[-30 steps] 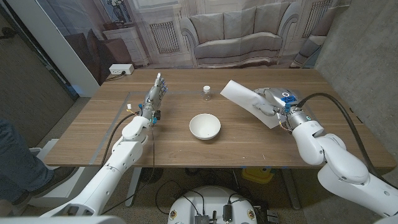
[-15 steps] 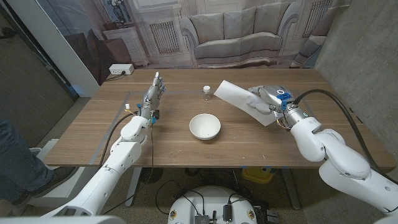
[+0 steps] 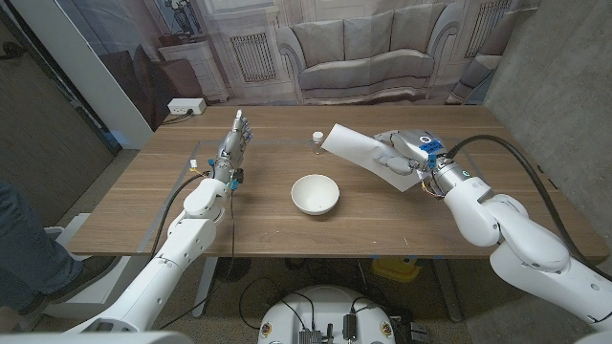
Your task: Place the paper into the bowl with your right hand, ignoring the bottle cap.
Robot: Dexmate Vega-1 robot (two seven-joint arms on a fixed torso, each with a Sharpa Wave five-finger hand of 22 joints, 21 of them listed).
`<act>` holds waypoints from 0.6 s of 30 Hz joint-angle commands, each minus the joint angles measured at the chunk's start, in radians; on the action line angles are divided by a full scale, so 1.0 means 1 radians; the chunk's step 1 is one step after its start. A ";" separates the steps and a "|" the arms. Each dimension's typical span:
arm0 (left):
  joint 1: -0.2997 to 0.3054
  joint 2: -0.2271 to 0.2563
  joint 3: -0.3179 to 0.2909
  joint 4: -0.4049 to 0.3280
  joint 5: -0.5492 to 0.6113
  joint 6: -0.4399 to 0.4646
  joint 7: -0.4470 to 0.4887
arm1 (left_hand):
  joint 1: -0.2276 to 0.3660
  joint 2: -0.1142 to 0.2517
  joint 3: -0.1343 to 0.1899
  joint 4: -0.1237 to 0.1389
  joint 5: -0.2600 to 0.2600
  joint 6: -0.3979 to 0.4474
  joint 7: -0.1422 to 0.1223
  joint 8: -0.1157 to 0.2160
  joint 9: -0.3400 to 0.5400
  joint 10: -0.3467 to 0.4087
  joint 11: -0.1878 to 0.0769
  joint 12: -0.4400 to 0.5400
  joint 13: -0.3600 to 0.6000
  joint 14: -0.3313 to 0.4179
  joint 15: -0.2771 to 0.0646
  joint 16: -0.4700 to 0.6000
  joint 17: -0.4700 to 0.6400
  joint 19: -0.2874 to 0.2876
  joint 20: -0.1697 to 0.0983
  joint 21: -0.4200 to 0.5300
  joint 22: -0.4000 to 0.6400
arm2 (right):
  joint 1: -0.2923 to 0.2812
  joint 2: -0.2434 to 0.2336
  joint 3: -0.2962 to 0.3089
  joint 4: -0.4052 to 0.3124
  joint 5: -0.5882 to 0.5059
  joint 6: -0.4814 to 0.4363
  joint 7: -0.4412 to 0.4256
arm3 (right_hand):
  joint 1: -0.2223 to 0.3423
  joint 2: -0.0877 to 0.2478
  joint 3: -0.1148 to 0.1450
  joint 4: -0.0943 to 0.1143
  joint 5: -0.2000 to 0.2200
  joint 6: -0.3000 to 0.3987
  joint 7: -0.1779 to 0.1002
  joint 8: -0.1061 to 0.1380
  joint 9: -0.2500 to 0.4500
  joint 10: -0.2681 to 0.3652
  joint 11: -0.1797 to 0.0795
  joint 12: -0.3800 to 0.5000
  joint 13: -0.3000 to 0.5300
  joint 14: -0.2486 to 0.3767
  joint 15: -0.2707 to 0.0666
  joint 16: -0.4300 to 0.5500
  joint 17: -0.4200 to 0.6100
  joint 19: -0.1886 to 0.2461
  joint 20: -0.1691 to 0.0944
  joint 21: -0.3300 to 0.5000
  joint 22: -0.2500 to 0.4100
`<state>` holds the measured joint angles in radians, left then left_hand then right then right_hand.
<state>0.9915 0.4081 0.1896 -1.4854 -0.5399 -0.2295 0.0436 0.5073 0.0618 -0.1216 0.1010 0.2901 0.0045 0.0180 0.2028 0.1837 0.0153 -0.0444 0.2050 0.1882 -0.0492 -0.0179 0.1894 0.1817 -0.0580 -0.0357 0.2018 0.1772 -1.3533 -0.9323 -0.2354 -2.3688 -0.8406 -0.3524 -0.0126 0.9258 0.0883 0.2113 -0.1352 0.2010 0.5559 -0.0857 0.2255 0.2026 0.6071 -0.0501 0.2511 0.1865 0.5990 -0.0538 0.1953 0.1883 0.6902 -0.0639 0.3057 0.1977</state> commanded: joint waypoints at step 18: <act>-0.059 -0.014 0.006 0.075 -0.005 -0.003 -0.051 | 0.003 0.006 -0.011 -0.001 0.005 0.005 0.002 -0.004 0.005 -0.003 -0.007 -0.002 0.002 -0.005 0.003 -0.001 0.002 -0.010 -0.025 -0.002 0.003 | 0.001 0.050 -0.016 -0.025 -0.077 0.080 0.025 | 0.006 0.005 -0.001 0.005 0.003 0.010 0.000 -0.005 0.001 0.008 -0.001 -0.007 0.002 -0.006 -0.127 0.000 0.004 -0.004 -0.109 -0.001 0.002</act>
<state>0.9565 0.4050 0.1950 -1.4416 -0.5462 -0.2306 0.0138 0.5073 0.0618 -0.1258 0.0968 0.2901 0.0045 0.0180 0.2028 0.1837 0.0153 -0.0444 0.2050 0.1882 -0.0493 -0.0180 0.1894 0.1817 -0.0580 -0.0357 0.2018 0.1772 -1.3588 -0.8968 -0.2437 -2.3834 -0.8916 -0.3032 -0.0071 0.9275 0.0900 0.2113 -0.1352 0.2010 0.5593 -0.0822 0.2200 0.2024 0.6071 -0.0501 0.2472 0.1865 0.5990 -0.0538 0.1953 0.1883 0.6902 -0.0639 0.3057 0.1975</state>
